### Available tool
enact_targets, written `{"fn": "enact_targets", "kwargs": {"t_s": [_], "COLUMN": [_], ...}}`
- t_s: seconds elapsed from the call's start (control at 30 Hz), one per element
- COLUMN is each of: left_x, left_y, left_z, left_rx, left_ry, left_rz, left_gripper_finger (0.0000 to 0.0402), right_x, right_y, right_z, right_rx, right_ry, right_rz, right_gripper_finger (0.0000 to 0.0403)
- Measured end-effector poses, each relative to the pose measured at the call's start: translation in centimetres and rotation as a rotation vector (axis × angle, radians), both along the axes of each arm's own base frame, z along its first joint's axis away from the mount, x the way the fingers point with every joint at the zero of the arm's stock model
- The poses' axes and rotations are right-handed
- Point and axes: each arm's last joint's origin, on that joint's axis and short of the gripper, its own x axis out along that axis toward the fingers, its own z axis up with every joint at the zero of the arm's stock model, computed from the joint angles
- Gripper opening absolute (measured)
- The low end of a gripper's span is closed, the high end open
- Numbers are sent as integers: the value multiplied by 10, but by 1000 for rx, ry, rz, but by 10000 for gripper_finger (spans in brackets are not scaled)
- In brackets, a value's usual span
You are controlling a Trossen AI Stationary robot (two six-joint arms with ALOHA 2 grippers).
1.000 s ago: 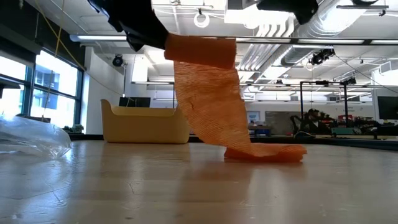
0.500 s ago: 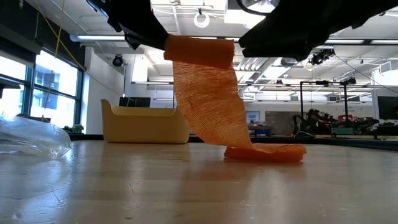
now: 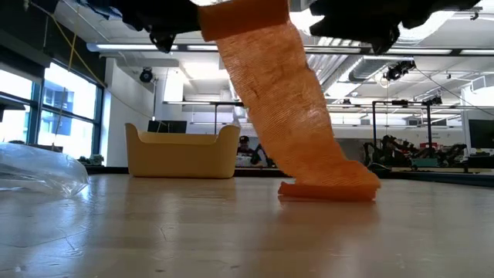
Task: Roll bandage
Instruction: Roll the orange bandage
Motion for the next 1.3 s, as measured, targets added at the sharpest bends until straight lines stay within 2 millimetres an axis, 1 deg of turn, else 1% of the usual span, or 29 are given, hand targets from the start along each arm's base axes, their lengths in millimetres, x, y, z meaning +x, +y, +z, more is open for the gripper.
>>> {"fn": "enact_targets", "kwargs": {"t_s": [0.1,0.17,0.3,0.4,0.53,0.73,0.9,1.07,1.17,1.23,1.3], "left_x": [-3,-4,-4,-4,-4,-4,-5,-6,-6,-6,-6], "left_y": [0,0,-1,-1,-2,-2,-5,-8,-8,-9,-9], "left_z": [-2,-1,-1,-1,-1,-1,-1,-1,-1,-1,-1], "left_rx": [-34,-48,-62,-64,-72,-97,-96,-100,-107,-107,-107], "left_ry": [-46,-50,-49,-51,-49,-47,-42,-42,-43,-43,-44], "left_rz": [-35,-58,-68,-70,-74,-70,-80,-89,-91,-92,-92], "left_gripper_finger": [1,1,1,1,1,1,1,1,1,1,1], "right_x": [1,4,11,14,16,23,30,34,35,35,35], "right_y": [3,5,11,14,14,2,-7,-16,-17,-18,-18], "right_z": [8,17,38,46,49,49,48,46,46,46,46], "right_rx": [10,-11,-83,-158,-195,-189,-136,-114,-112,-113,-115], "right_ry": [-22,-49,-89,-71,-47,-41,-30,-19,-19,-18,-18], "right_rz": [6,2,16,32,-9,-53,-3,-19,-20,-21,-20], "right_gripper_finger": [171,171,171,171,171,171,171,169,145,114,75]}}
